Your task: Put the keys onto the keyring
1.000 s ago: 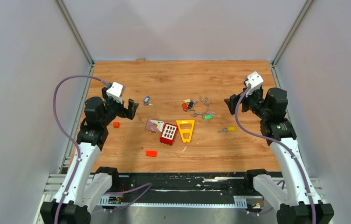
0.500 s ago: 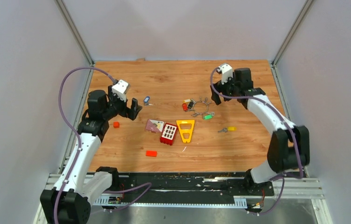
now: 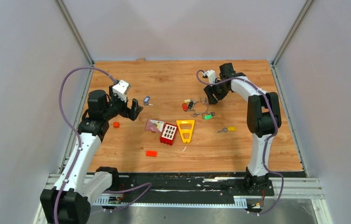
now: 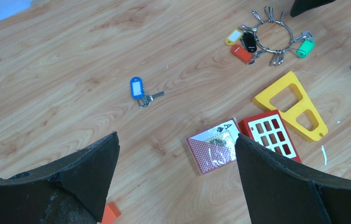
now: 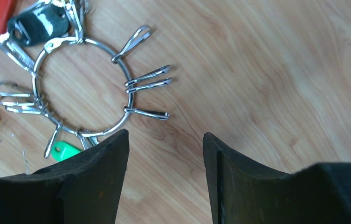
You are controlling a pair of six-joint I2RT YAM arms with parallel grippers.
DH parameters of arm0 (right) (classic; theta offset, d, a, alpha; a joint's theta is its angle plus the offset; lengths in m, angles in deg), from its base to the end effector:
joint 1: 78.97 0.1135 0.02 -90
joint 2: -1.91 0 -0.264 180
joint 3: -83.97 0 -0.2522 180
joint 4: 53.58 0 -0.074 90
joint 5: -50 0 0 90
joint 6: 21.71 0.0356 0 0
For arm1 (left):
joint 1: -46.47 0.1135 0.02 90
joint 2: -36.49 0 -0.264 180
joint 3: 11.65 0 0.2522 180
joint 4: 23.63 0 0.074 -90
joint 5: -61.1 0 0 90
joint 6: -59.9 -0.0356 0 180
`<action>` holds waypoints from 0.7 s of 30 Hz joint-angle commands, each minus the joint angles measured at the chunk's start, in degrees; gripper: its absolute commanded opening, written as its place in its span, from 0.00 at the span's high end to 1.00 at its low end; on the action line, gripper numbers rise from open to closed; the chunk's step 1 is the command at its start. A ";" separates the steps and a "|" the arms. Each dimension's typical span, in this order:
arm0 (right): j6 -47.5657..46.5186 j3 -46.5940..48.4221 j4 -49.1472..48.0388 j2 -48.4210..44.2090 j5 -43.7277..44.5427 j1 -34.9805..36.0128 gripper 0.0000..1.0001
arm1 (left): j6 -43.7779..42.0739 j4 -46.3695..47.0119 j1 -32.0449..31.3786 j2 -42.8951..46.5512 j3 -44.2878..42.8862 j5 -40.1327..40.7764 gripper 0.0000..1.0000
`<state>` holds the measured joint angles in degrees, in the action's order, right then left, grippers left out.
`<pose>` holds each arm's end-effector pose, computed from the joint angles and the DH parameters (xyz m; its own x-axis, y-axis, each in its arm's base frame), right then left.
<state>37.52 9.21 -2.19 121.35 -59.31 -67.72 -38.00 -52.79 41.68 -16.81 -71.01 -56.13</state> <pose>0.4280 0.0971 0.1836 -0.6046 -0.6125 -0.5091 -0.7303 0.6815 0.0473 0.2081 -0.0338 0.3103 -0.3194 0.1494 -0.9358 0.5427 0.8383 -0.0514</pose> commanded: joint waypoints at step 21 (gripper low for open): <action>-33.53 18.46 18.12 12.57 -5.29 0.26 0.45 | -2.24 1.57 0.05 -1.15 0.52 -1.04 0.00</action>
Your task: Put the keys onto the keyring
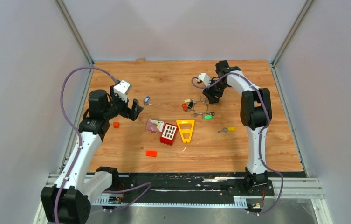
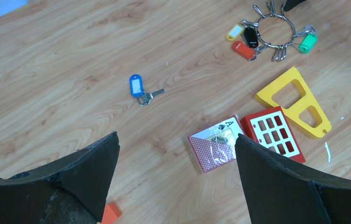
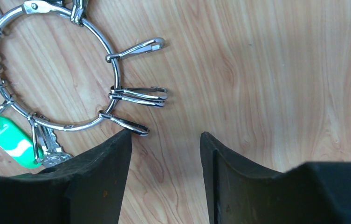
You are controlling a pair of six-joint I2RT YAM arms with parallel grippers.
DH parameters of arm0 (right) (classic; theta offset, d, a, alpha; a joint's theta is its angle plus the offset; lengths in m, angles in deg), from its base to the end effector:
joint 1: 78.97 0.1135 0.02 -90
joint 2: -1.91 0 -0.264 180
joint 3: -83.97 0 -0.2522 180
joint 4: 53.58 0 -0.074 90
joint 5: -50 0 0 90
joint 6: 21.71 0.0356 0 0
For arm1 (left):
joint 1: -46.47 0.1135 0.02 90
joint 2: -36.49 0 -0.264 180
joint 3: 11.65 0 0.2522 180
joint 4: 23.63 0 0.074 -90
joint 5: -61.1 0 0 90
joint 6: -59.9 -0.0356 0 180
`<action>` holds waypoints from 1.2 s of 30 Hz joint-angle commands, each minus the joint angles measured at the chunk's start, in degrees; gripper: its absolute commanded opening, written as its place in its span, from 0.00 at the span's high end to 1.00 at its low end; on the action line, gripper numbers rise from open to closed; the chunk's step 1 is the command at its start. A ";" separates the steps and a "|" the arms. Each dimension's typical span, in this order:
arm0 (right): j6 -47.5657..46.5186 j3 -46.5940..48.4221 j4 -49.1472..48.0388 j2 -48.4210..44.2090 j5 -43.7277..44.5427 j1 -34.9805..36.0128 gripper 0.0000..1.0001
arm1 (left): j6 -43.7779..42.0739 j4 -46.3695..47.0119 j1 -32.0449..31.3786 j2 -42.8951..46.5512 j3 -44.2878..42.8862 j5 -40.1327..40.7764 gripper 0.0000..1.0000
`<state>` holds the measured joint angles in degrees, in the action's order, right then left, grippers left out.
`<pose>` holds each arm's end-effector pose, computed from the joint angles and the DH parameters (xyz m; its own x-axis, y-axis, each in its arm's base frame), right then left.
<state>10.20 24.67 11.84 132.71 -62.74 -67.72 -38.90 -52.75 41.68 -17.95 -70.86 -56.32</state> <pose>0.4558 0.1047 0.1657 -0.2688 -0.8517 -0.4499 -0.9513 0.3078 -0.0144 0.2119 -0.0342 0.3057 -0.3307 0.1640 -0.9294 0.5493 0.8343 -0.0483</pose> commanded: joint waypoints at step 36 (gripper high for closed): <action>-9.45 -15.82 2.91 -16.23 -4.65 4.31 1.00 | -1.93 2.23 0.04 0.88 1.24 -3.03 0.00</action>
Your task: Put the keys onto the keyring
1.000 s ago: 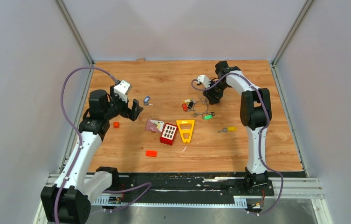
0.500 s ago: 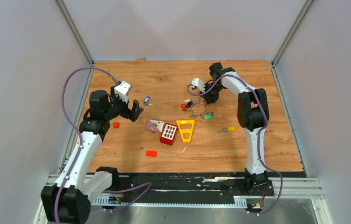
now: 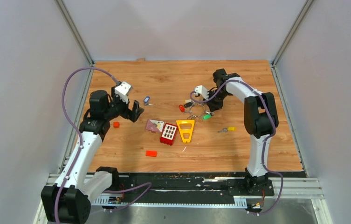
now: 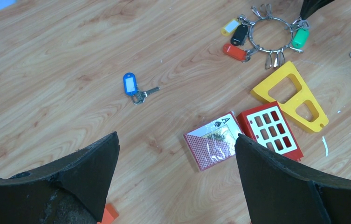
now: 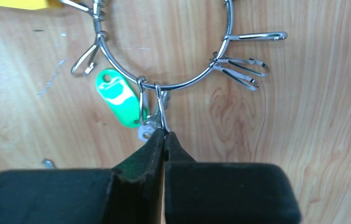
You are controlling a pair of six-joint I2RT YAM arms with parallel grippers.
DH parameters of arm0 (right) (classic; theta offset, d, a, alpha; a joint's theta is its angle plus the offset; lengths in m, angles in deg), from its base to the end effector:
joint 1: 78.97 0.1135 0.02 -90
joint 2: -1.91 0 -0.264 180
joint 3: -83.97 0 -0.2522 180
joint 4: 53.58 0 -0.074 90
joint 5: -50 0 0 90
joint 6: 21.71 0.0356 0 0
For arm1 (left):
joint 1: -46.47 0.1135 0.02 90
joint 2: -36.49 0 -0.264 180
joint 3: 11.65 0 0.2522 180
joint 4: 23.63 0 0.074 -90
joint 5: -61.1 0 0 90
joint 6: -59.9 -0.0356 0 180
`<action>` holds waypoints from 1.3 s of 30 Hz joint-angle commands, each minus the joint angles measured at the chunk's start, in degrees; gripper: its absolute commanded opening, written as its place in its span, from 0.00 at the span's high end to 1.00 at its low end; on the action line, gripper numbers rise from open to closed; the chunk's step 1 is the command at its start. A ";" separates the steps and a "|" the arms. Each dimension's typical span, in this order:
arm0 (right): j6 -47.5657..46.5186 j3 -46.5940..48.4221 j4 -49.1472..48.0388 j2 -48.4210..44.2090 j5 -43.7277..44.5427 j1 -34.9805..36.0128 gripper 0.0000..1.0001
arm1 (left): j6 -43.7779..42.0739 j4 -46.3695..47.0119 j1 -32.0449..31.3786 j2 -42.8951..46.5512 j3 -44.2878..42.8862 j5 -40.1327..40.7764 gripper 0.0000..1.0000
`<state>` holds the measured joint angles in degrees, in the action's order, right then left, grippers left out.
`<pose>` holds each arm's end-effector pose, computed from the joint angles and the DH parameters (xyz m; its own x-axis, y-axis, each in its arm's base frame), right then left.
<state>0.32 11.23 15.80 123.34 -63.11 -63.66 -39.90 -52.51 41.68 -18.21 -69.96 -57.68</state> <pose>0.3958 0.1228 0.1710 -0.0949 -0.9100 -0.4037 -0.9955 0.0852 0.0422 0.2121 -0.0350 0.2999 -0.3329 0.1776 -0.9261 0.5721 0.8188 -0.0486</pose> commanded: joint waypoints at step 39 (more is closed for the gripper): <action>24.66 -15.85 -17.06 -29.27 -20.27 5.25 1.00 | -19.46 7.60 -23.17 -34.49 -22.81 -21.64 0.46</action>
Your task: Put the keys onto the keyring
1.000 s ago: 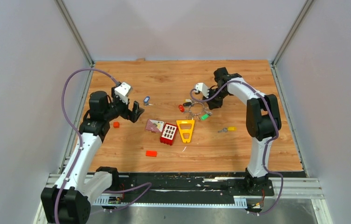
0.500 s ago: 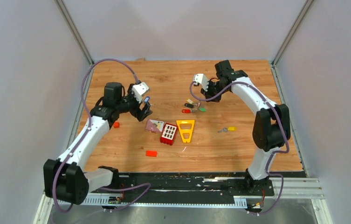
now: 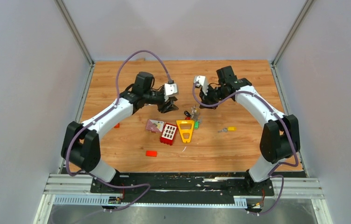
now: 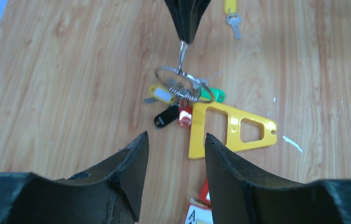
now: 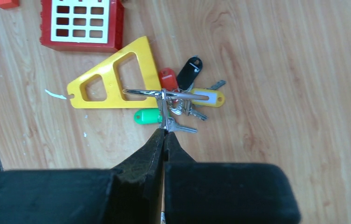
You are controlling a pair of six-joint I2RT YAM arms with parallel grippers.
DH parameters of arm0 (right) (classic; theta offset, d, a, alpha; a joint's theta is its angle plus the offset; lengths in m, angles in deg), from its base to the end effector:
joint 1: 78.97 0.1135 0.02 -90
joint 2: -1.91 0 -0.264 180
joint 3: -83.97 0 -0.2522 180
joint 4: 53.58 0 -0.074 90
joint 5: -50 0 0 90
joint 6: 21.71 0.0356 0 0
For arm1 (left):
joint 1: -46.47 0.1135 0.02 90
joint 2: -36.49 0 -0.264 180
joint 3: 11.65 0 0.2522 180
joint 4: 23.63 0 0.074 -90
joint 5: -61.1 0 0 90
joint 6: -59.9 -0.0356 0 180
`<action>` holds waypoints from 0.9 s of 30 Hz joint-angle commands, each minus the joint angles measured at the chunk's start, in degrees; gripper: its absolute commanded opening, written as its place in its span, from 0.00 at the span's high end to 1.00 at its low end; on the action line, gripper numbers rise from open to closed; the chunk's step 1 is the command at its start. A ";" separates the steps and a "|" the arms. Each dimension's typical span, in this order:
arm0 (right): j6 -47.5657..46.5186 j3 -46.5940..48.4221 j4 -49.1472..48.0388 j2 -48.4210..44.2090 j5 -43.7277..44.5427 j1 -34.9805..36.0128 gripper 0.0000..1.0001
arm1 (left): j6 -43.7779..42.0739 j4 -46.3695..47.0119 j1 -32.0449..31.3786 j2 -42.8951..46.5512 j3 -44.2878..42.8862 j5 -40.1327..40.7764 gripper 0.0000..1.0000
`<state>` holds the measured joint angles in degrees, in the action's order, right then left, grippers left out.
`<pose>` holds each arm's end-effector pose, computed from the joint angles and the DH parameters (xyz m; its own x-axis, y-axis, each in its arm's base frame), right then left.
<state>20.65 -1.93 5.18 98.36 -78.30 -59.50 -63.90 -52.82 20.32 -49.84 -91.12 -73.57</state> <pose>0.3235 0.1378 0.2762 -0.1543 -0.6696 -0.7265 -0.9764 0.2156 0.0086 0.2886 -0.1696 0.2884 0.0192 0.4313 -0.9020 0.9783 0.1780 0.1060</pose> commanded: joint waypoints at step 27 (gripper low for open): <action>3.92 -8.26 -11.21 -9.43 -6.33 1.37 1.00 | -4.45 2.09 -8.21 -21.25 -16.43 -14.05 0.56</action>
<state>26.14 -10.24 -4.07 91.16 -82.15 -58.34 -64.12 -47.26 12.37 -69.99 -103.64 -85.55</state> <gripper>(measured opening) 0.010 0.446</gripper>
